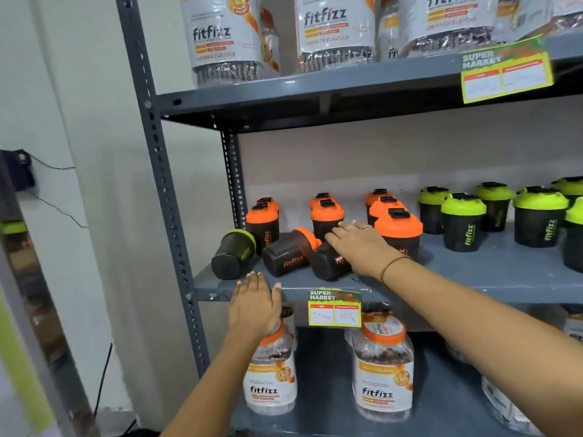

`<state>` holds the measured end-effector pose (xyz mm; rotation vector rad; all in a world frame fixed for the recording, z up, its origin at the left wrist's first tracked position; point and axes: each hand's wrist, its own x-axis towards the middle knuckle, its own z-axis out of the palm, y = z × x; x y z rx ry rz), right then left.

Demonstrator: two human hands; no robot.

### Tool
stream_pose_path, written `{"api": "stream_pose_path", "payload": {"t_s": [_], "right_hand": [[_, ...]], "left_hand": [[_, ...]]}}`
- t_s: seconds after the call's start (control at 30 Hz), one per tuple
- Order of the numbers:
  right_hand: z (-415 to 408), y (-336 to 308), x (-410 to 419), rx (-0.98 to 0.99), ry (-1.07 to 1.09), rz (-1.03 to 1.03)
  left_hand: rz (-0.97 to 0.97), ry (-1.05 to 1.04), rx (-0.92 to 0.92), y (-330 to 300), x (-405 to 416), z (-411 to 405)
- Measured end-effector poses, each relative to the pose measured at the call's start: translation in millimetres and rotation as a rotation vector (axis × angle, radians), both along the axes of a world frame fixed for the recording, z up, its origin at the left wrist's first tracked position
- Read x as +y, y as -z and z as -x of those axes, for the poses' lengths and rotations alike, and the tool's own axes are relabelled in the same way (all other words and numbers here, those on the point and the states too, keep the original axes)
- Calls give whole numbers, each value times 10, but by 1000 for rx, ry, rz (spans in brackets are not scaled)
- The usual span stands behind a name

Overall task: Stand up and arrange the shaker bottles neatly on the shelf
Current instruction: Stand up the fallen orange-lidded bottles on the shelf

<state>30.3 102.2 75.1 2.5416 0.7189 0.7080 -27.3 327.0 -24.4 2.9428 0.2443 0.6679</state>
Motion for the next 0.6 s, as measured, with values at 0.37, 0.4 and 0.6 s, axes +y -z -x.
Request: {"api": "stream_pose_path", "payload": {"t_s": [0.37,0.4,0.6], "right_hand": [[-97,-87,-24,-82,-201,170],[-87,-108,-15,-132,-208,211],[-23,-132,49,-280,-200,501]], "left_hand": [[-2,-2,-38,68,18,-8],[-7,-1,-41,67,17,-7],[-5,4,-34,54,12,13]]}}
